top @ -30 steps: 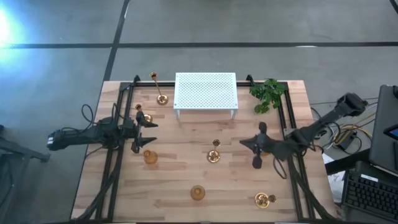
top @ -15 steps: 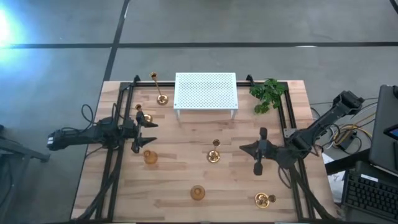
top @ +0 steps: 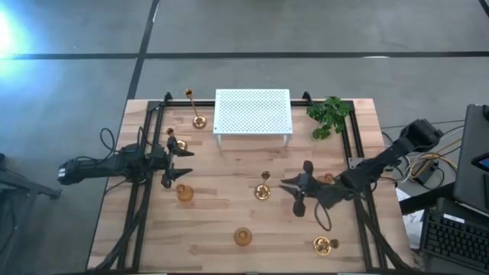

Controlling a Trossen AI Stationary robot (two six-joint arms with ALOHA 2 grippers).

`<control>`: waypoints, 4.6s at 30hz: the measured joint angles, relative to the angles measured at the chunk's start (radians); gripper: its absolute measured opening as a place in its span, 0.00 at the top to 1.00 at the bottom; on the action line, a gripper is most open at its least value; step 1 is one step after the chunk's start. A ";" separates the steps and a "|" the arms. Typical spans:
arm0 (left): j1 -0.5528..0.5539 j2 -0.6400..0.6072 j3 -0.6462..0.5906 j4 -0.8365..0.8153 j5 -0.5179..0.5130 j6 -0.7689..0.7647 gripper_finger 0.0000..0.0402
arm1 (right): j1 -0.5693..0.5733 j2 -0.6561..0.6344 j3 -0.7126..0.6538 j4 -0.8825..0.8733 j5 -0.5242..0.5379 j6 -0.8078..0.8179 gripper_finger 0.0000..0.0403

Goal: Pick & Place candle stick holders
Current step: Put the large golden candle holder on the shelf

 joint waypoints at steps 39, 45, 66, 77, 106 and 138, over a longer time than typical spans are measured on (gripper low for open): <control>0.000 0.008 0.000 -0.002 -0.001 0.000 0.25 | -0.139 0.245 0.202 0.055 -0.096 -0.164 0.93; 0.000 0.013 0.000 -0.002 -0.001 0.000 0.25 | -0.141 0.189 0.200 0.037 -0.092 -0.214 0.96; 0.000 0.021 0.000 -0.002 -0.001 0.000 0.25 | -0.528 -0.154 0.447 -0.308 -0.368 -0.435 0.97; 0.000 0.022 0.000 -0.003 -0.001 0.000 0.25 | -0.778 0.036 0.730 -0.490 -0.625 -0.544 0.97; 0.000 0.023 0.000 -0.002 -0.001 0.000 0.25 | -1.227 0.330 0.850 -0.358 -0.987 -0.554 0.97; 0.000 0.023 0.000 -0.002 -0.001 0.000 0.25 | -1.263 0.347 0.853 -0.348 -1.013 -0.506 0.97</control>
